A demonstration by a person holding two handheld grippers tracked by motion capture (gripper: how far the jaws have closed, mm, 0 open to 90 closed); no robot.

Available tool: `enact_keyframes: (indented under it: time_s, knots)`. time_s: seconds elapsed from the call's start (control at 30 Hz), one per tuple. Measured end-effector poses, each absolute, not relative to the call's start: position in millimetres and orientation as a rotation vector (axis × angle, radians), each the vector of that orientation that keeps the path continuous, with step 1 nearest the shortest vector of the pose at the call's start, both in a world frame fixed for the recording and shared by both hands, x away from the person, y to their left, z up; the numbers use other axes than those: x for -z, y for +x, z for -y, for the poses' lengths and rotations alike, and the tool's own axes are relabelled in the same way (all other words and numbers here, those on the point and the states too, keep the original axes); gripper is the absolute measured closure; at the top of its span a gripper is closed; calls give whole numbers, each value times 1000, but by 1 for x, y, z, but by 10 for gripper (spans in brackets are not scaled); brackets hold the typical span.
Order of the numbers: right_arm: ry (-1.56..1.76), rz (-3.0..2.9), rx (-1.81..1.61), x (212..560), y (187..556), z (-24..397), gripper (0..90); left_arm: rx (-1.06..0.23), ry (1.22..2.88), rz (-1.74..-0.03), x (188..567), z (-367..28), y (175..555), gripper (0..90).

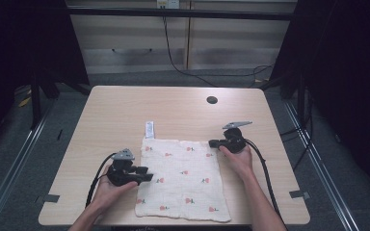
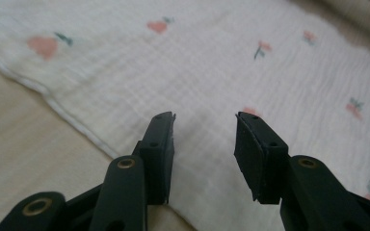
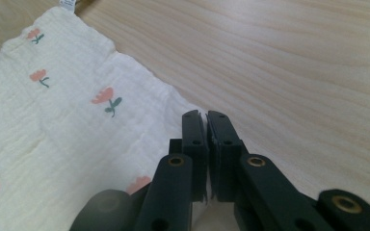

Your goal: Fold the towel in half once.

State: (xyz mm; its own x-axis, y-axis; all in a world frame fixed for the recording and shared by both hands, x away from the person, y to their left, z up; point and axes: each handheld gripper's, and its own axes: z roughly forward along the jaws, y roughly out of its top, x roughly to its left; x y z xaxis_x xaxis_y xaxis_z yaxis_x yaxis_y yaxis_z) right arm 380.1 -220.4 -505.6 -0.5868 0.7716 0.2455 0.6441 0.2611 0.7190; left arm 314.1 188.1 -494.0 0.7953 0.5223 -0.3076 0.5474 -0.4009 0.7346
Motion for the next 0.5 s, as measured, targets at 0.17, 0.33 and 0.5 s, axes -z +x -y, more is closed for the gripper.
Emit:
enact_keyframes:
  time_s: [0.17,0.33,0.5]
  knots:
    - [1324,-2360,-1261,498,377,221,873,-54,2011,-862,480,-208,338,574]
    - [1331,-2355,-1264,497,376,224,872,-87,1991,-932,483,-214,369,583]
    - [1332,-2353,-1281,498,377,222,872,-52,1987,-958,490,-209,399,581]
